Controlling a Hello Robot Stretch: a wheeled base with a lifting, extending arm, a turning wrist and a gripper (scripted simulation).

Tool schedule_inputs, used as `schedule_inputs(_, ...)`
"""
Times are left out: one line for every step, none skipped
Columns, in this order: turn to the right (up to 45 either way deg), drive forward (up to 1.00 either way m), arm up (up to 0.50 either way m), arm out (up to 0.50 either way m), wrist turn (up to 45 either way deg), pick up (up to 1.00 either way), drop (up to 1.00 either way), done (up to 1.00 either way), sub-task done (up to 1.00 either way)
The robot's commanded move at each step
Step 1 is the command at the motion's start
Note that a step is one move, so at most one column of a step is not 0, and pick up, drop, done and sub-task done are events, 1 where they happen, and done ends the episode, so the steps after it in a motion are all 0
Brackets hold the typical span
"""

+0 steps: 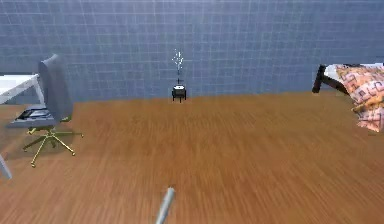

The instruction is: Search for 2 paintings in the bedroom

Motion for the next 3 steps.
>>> schedule_inputs(42.0,0.00,0.00,0.00,0.0,0.00,0.00,0.00,0.00)
schedule_inputs(0.0,0.55,0.00,0.00,0.0,0.00,0.00,0.00,0.00)
schedule_inputs(15.0,0.00,0.00,0.00,0.0,0.00,0.00,0.00,0.00)
